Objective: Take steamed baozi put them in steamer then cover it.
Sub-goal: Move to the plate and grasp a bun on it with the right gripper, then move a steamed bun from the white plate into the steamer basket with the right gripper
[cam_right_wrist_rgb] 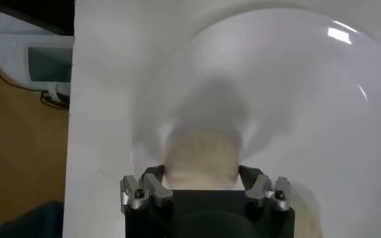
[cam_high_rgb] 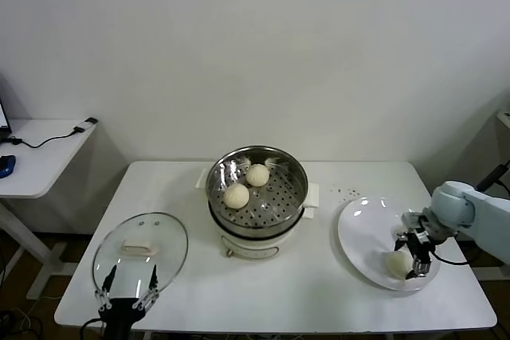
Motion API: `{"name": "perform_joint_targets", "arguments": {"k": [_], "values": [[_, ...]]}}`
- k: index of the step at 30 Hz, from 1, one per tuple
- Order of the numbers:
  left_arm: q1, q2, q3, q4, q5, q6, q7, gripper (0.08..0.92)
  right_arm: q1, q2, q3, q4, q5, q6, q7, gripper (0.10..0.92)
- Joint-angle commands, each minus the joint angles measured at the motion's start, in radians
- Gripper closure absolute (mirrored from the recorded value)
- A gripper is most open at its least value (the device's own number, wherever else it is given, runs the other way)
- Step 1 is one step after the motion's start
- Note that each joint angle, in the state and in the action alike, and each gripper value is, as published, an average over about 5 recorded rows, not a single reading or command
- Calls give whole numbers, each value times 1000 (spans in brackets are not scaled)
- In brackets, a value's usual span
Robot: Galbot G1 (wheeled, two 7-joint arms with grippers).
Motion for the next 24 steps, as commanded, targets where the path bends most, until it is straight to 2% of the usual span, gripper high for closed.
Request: {"name": "perform_joint_targets", "arguments": {"k": [1, 8, 12, 18, 24], "values": [[0, 0, 2, -3, 3, 2, 0, 177, 5, 16, -7, -18, -8, 7, -5, 304], [2, -1, 3, -5, 4, 2, 0, 177, 145, 64, -78, -44, 17, 67, -22, 336], [3, 0, 5, -6, 5, 2, 1, 177, 334, 139, -191, -53, 15, 202, -60, 338], [5, 1, 5, -8, 6, 3, 0, 177, 618, 337, -298, -87, 14, 406, -121, 338], [8, 1, 3, -11, 6, 1, 1, 177, 769, 557, -321, -198, 31, 590, -143, 338]]}}
